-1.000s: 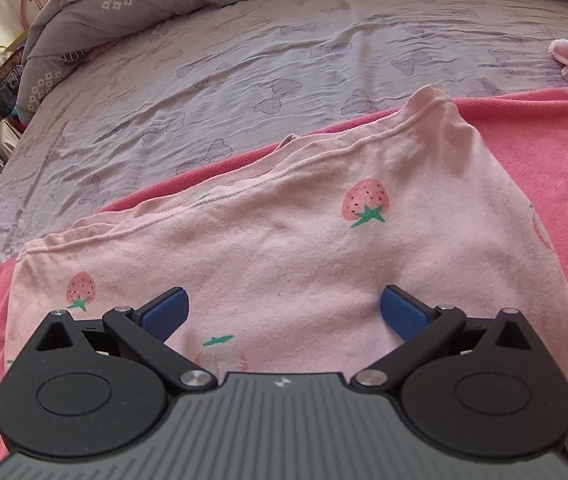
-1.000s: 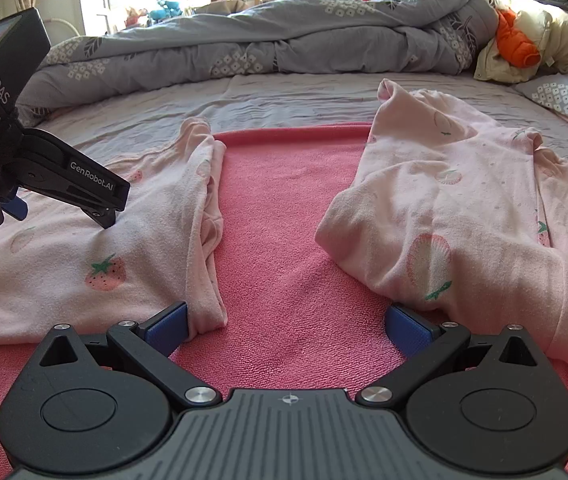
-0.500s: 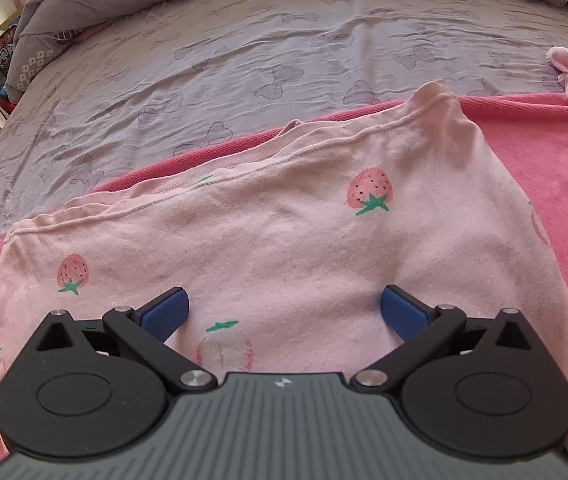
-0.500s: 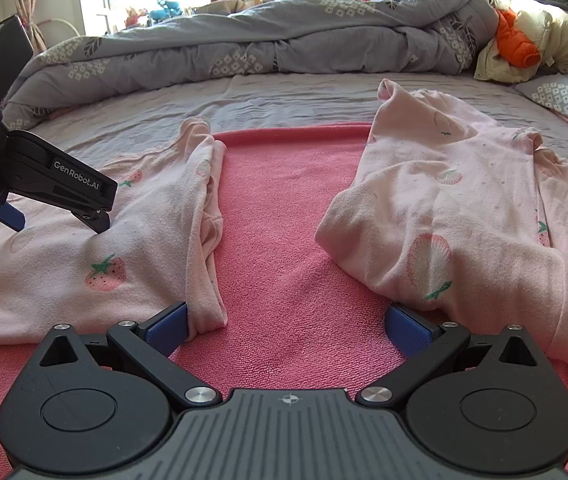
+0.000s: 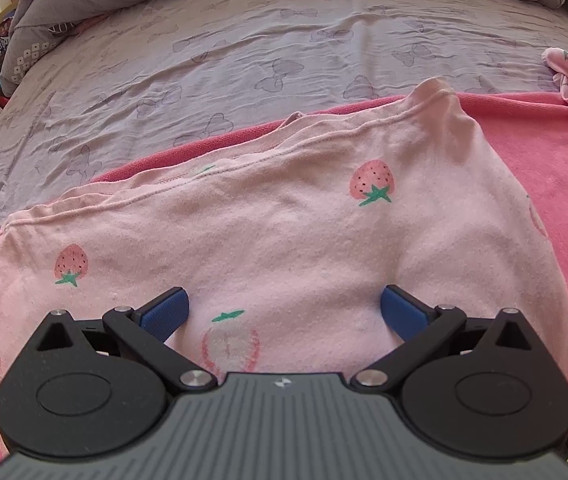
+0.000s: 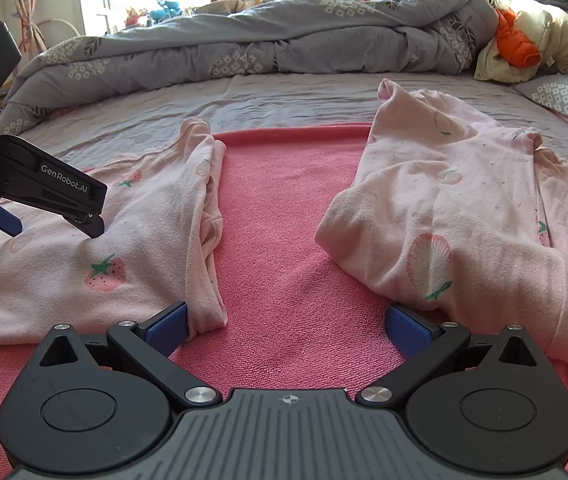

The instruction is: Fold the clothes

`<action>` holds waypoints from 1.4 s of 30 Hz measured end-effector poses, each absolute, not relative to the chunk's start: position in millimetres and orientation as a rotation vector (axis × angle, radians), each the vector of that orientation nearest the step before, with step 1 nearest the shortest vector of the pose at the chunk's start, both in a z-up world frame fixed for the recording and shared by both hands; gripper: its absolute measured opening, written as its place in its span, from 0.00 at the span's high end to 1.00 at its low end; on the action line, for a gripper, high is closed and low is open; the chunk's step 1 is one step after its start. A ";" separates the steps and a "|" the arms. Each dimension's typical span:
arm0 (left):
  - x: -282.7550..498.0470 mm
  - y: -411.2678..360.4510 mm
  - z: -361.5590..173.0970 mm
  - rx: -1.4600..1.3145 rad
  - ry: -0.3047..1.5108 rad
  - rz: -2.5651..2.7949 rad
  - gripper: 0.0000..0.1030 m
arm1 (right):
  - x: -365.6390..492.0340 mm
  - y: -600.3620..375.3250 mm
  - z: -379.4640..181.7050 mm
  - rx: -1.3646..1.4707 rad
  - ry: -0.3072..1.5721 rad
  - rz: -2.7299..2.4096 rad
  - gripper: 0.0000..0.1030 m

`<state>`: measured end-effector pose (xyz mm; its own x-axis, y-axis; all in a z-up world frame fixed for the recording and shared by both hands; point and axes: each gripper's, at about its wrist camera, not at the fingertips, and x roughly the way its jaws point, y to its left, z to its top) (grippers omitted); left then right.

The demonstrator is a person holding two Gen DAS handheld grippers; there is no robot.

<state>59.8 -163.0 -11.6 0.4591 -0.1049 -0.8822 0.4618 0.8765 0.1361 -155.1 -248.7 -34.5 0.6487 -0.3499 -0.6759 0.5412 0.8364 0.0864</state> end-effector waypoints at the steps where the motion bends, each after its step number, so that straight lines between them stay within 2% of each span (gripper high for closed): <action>1: 59.9 -162.6 -11.7 0.383 1.042 -0.361 0.00 | -155.1 -248.7 -34.5 0.294 0.699 -0.515 0.00; 8: 65.0 -153.8 -10.5 0.382 1.035 -0.383 0.00 | -155.4 -248.8 -34.6 0.294 0.700 -0.514 0.00; 12: 92.9 -144.3 -12.0 0.364 1.027 -0.420 0.00 | -155.4 -249.0 -34.6 0.294 0.700 -0.514 0.00; 18: 132.0 -110.8 16.3 0.351 0.924 -0.285 0.01 | -155.3 -249.1 -34.8 0.293 0.700 -0.514 0.00; 23: 94.6 -53.7 34.3 0.323 0.891 -0.404 0.01 | -155.2 -249.3 -34.8 0.293 0.700 -0.513 0.00; 28: 41.2 -14.3 4.1 0.609 0.915 -0.370 0.00 | -155.2 -249.1 -34.9 0.293 0.701 -0.513 0.00; 35: 42.7 94.1 11.8 0.432 1.040 -0.133 0.00 | -154.8 -249.6 -35.0 0.293 0.700 -0.513 0.00; 38: 35.6 92.8 29.9 0.451 0.997 -0.136 0.00 | -154.4 -249.9 -35.1 0.293 0.702 -0.512 0.00; 42: 16.9 46.3 55.1 0.486 0.862 -0.343 0.00 | -149.5 -248.8 -35.0 0.282 0.717 -0.523 0.00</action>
